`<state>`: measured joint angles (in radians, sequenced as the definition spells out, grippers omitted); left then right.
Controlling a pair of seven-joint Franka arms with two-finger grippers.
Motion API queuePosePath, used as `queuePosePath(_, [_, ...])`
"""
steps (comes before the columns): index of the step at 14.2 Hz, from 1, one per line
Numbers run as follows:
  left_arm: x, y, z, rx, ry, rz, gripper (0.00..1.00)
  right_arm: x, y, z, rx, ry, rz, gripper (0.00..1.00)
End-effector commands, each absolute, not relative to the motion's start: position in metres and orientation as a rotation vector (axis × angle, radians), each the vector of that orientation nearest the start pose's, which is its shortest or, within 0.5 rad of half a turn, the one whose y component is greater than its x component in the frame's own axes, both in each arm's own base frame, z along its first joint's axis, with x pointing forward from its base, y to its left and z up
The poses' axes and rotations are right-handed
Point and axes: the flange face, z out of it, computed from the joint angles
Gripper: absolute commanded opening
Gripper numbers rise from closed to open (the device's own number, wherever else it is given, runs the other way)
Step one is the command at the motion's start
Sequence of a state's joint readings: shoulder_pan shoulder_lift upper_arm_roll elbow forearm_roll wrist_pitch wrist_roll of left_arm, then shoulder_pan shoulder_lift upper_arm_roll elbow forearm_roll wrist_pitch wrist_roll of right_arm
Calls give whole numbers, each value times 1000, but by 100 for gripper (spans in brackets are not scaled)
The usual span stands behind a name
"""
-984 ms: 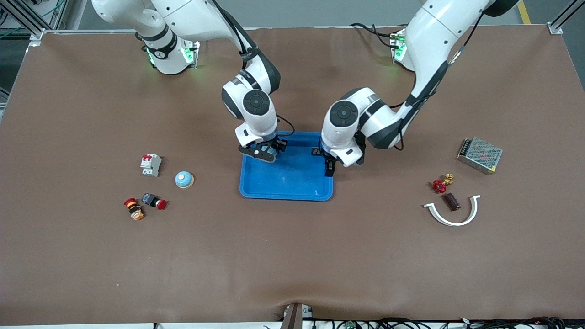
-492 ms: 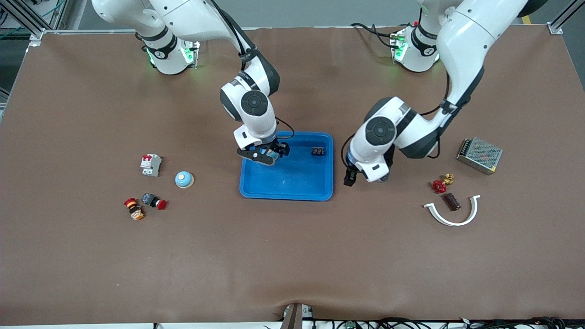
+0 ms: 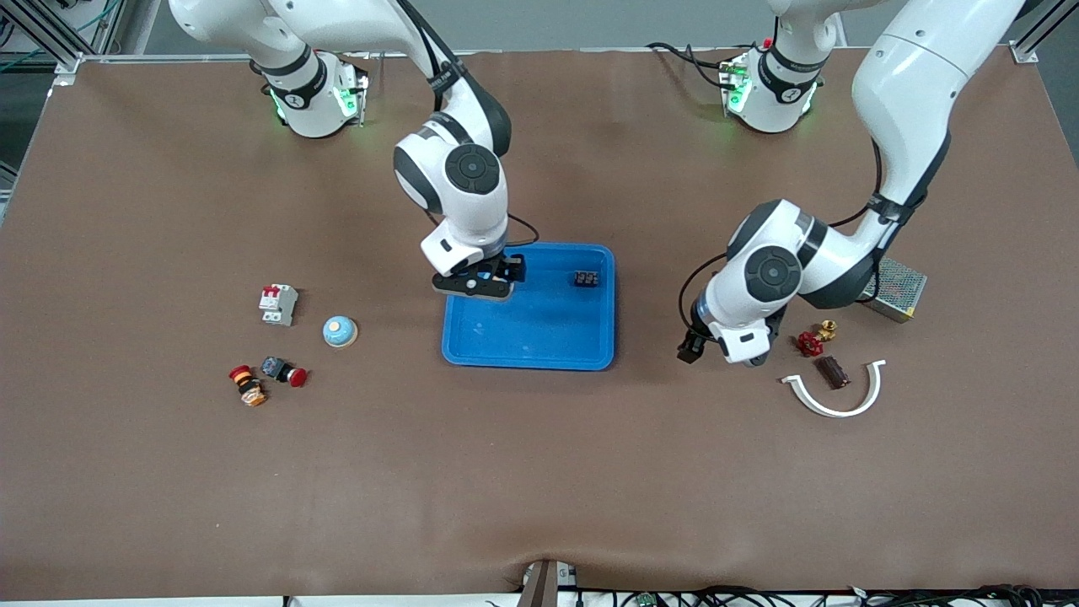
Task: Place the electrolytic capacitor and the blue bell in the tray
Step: 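Release the bell in the tray with the right gripper while the left gripper withdraws, then move the left gripper to the second capacitor while the right gripper reaches the bell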
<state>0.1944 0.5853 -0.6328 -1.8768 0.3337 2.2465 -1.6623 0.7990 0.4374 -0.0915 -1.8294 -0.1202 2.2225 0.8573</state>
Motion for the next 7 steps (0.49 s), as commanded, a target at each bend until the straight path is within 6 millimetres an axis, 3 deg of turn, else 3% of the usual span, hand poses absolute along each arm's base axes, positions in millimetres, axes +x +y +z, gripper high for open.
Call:
queuePosePath(1, [579,-222,247,-2732,-1443,168,100,498,381,303,-3357,-99,-142,100])
queuePosePath(4, [587,-202,252,-2792,-1339,161,100,510,335,314,-3354,-234,-110,100])
queuePosePath(7, [599,-197,262,-2862,-1229,123,100,511,293,300,-3305,-340,-136,100])
